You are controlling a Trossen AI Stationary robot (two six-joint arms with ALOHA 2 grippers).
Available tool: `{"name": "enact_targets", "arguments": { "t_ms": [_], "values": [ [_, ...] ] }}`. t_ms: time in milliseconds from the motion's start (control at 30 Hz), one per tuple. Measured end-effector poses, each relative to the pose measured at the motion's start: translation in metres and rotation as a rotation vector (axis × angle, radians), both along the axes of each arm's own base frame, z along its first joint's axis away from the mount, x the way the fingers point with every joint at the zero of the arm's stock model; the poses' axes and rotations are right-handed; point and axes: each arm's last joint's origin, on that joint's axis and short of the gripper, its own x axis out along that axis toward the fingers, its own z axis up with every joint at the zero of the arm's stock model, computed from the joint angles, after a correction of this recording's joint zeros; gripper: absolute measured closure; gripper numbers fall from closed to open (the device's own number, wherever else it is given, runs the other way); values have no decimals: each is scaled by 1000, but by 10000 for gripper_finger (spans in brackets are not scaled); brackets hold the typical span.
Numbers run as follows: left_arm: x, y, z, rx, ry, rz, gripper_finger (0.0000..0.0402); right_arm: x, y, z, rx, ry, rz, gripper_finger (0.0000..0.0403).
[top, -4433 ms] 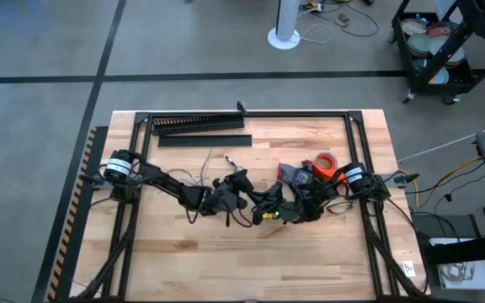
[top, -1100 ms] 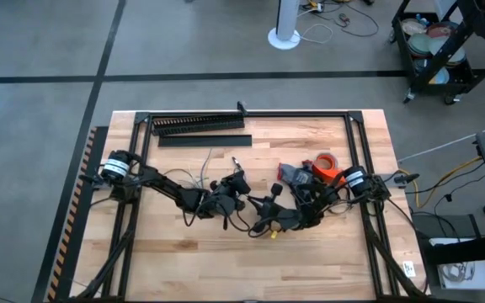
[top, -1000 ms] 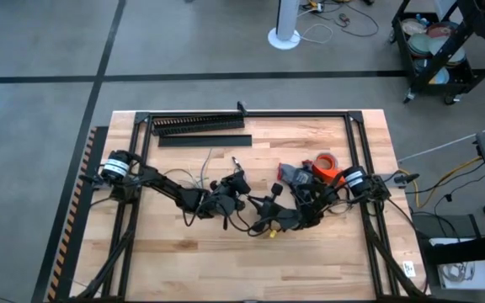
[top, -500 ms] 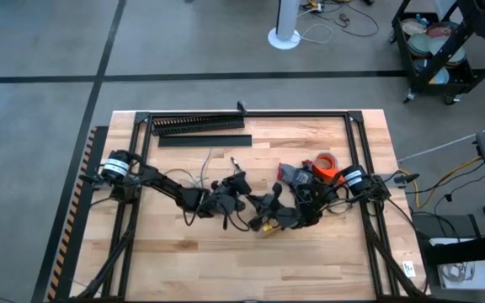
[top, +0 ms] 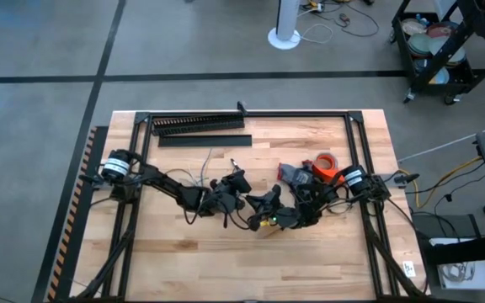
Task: Ziptie cables
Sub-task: Wrap the black zip tie on the cable
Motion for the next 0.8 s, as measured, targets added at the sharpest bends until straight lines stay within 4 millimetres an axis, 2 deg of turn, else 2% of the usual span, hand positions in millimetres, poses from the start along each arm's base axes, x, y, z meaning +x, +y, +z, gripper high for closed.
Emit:
{"name": "enact_targets", "arguments": {
  "t_ms": [200, 800],
  "values": [
    [0, 0, 0, 0, 0, 0, 402, 0, 0, -1, 56, -22, -15, 403],
    [0, 0, -1, -13, 3, -13, 402, 1, -4, -1, 71, -28, -27, 403]
  ]
}}
